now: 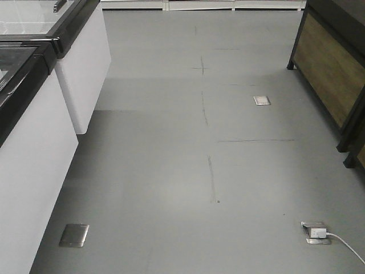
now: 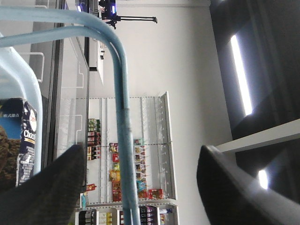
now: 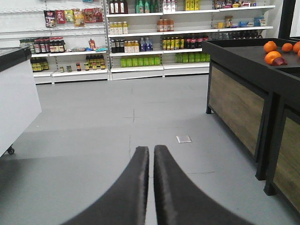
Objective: Left arm holds basket, right arm returns cookies
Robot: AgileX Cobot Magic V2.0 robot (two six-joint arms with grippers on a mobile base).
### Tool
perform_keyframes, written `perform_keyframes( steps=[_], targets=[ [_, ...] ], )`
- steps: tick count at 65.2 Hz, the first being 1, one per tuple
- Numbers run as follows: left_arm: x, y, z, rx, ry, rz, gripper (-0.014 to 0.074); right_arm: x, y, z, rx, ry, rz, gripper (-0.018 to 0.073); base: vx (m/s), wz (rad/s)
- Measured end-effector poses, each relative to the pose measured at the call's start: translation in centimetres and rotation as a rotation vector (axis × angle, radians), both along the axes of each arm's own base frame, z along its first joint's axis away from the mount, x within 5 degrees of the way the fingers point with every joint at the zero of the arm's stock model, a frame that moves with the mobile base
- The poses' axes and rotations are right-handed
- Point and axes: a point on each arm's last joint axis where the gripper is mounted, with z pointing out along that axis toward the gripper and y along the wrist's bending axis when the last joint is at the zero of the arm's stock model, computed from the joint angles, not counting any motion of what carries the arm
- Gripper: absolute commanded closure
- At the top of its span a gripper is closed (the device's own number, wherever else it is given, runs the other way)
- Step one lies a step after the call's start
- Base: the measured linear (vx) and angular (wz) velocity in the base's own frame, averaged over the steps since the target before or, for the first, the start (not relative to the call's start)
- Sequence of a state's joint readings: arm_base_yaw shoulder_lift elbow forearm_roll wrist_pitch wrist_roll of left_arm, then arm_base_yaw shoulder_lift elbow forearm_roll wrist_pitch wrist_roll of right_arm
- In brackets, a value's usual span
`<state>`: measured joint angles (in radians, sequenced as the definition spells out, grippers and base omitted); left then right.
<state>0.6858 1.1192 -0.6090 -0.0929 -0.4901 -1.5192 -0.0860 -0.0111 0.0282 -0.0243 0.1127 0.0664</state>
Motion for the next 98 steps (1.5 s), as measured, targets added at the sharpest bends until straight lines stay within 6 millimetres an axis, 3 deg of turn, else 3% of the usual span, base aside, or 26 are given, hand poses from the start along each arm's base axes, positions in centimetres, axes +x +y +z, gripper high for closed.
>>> perform_keyframes(
  steps=[23,44,68,80,98],
  targets=[
    [1.3,0.9,-1.1,-0.026,-0.045,-0.020,0.0132,0.0,0.0,0.0,0.000,0.000,0.000,0.0565,0.00,0.00],
    [2.5,1.4,-0.6,0.013,-0.039,-0.056,0.0161,0.0,0.0,0.0,0.000,0.000,0.000,0.0565,0.00,0.00],
    [3.2,2.0,-1.9,-0.017,-0.004,-0.058,0.0176,0.0,0.0,0.0,0.000,0.000,0.000,0.0565,0.00,0.00],
    [3.3,2.0,-1.9,-0.014,-0.007,-0.058,0.0256,0.0,0.0,0.0,0.000,0.000,0.000,0.0565,0.00,0.00],
    [3.3,2.0,-1.6,0.007,-0.034,-0.059,0.0493,0.0,0.0,0.0,0.000,0.000,0.000,0.0565,0.00,0.00]
  ],
)
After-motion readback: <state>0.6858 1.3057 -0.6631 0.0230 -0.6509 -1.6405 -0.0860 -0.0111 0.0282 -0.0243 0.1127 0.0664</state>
